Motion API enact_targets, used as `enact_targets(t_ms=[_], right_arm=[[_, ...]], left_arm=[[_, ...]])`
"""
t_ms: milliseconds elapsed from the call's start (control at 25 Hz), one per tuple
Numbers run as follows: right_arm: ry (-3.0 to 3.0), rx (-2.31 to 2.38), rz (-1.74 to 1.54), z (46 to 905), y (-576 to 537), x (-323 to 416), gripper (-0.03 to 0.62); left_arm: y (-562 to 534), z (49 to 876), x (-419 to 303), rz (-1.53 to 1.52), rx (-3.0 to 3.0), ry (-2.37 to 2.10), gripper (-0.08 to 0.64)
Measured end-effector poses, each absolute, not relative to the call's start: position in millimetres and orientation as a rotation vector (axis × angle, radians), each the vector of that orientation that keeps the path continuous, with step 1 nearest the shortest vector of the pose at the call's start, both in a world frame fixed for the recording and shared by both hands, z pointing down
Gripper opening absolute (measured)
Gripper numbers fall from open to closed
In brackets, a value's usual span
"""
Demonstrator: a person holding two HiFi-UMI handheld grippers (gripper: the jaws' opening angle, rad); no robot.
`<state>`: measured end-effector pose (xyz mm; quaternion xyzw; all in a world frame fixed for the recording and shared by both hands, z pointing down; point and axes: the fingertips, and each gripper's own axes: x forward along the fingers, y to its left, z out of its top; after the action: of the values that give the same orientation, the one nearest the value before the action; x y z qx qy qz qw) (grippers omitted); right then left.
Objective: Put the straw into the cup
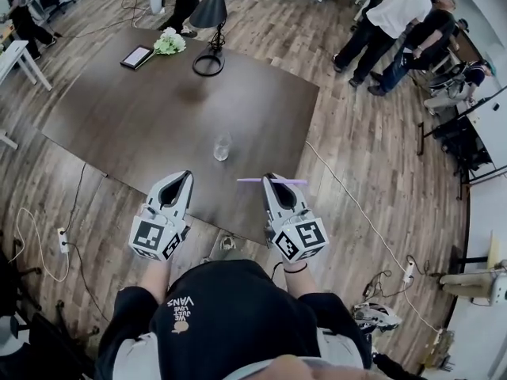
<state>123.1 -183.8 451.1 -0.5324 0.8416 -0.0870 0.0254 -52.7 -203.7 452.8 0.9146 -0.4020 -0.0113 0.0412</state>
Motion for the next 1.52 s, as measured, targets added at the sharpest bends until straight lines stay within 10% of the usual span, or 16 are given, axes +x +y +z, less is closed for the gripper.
enact_targets(t_ms=[1520], right_arm=[[2.689, -1.512, -0.266, 450.5, -339.1, 92.3, 0.041]], left_arm=[[-329.5, 466.0, -59.7, -0.004, 2.739, -1.278, 0.008]])
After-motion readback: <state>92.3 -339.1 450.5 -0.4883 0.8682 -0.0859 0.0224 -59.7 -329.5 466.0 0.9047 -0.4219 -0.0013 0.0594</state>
